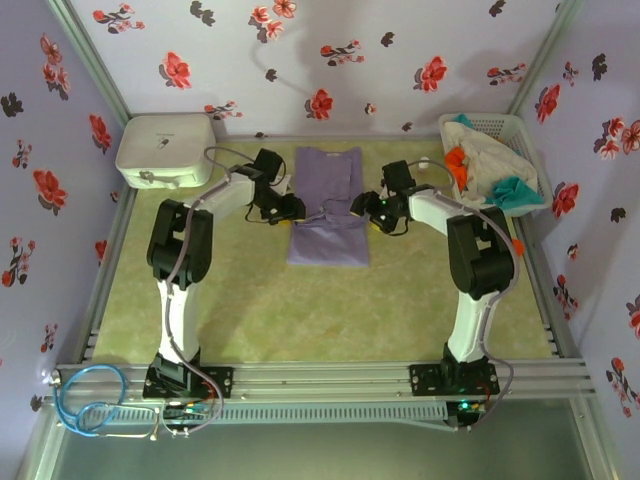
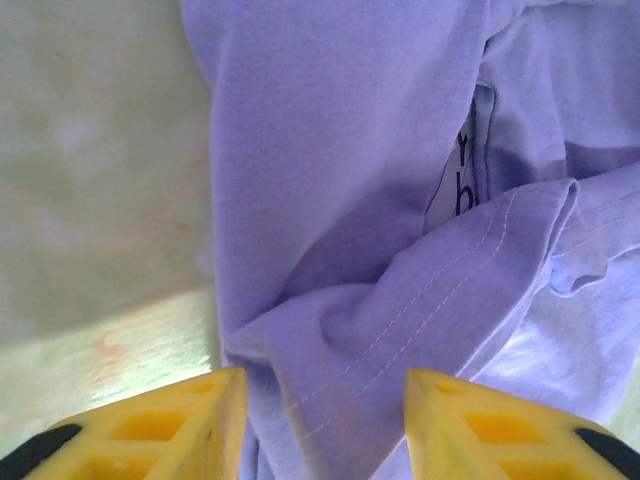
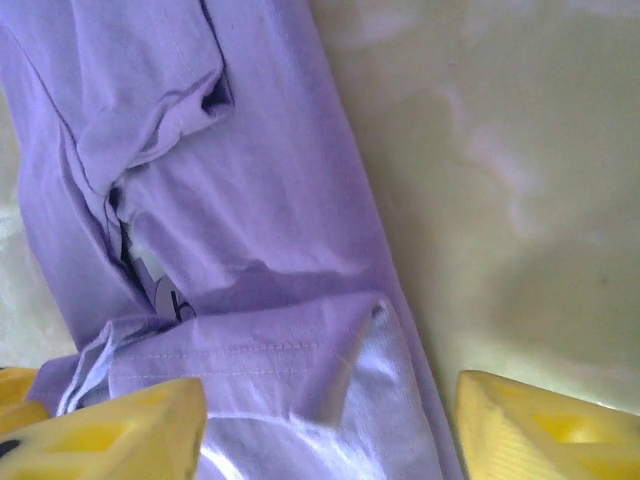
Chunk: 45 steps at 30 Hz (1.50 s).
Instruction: Fold and stack the t-shirts
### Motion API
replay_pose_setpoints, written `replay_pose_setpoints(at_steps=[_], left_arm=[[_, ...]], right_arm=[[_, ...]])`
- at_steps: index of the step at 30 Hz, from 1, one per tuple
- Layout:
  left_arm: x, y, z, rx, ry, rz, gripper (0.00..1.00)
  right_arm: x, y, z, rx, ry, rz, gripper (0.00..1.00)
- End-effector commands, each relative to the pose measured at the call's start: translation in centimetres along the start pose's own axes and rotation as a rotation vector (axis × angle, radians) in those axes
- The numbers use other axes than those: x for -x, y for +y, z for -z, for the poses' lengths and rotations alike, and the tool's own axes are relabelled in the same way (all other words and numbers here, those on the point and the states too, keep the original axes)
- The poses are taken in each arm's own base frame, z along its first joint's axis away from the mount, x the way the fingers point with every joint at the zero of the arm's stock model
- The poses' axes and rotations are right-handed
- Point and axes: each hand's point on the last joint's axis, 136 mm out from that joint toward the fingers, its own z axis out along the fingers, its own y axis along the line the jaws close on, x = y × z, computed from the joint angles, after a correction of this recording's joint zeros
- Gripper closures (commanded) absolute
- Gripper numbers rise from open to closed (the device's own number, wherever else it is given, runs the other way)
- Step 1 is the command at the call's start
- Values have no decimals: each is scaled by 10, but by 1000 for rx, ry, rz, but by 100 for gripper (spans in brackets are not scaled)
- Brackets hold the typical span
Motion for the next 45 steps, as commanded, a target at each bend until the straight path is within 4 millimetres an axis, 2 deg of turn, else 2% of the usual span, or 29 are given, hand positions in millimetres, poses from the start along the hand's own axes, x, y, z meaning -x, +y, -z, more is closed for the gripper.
replay_pose_setpoints(at_steps=[1,4,7,11,16,22,32,37,42,45], left_arm=[[-3,-4,39,21,-52,-13,55],[-16,-6,49,2,-78,16,54],[-30,-9,51,-32,-86,61,54],[-44,-23,42,-116,-93,102,55],[-49,-29,19,-151,-70,136,55],[-35,-44,4,-183,-71,128,55],[-20,-44,-16,-169,-49,129,56],[-2,-49,-14,-160,-50,94,57],[28,-45,-11,-121,-59,61,58],[46,-45,7,-94,-88,34,58]], right_arm=[[1,10,27,27,-54,23,29],[-6,13,39,46,-56,17,27],[-15,16,43,70,-35,-1,25],[-25,28,40,110,-9,-13,25],[-29,38,24,141,13,-27,24],[-27,47,9,174,24,-62,24],[-14,46,-13,149,36,-71,24],[-2,54,-17,142,34,-47,24],[26,57,-18,141,5,-51,24],[38,57,-17,150,-1,-58,24]])
